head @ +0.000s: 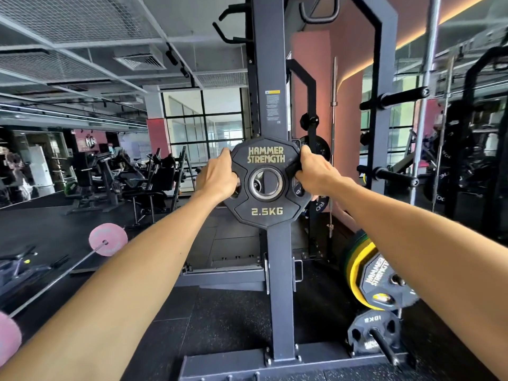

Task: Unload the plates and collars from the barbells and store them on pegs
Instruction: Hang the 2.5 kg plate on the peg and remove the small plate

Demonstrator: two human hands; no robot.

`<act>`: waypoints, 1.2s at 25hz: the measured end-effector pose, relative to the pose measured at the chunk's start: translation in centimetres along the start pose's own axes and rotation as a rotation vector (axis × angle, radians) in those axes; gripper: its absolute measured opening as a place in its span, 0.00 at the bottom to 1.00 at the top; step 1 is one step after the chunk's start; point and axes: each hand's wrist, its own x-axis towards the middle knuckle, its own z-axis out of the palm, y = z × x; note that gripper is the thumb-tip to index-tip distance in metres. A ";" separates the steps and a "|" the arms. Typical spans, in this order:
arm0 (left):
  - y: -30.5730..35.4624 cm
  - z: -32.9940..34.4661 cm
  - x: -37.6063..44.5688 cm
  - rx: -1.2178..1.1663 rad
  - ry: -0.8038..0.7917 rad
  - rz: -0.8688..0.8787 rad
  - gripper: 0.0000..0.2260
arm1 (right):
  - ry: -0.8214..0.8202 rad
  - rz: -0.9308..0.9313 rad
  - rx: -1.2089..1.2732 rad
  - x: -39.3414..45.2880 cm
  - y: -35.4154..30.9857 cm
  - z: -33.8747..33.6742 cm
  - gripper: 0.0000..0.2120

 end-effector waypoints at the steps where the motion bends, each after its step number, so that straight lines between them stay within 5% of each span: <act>1: 1.0 0.0 0.5 -0.004 0.005 0.010 0.16 | 0.004 -0.002 0.003 0.4 0.8 -0.7 0.08; 11: 12.3 5.9 7.6 -0.065 0.061 0.055 0.15 | 0.056 -0.047 -0.055 6.4 12.4 -6.8 0.08; 30: 28.6 26.0 23.1 -0.048 0.052 0.175 0.10 | 0.080 0.048 -0.140 21.8 38.3 -7.2 0.07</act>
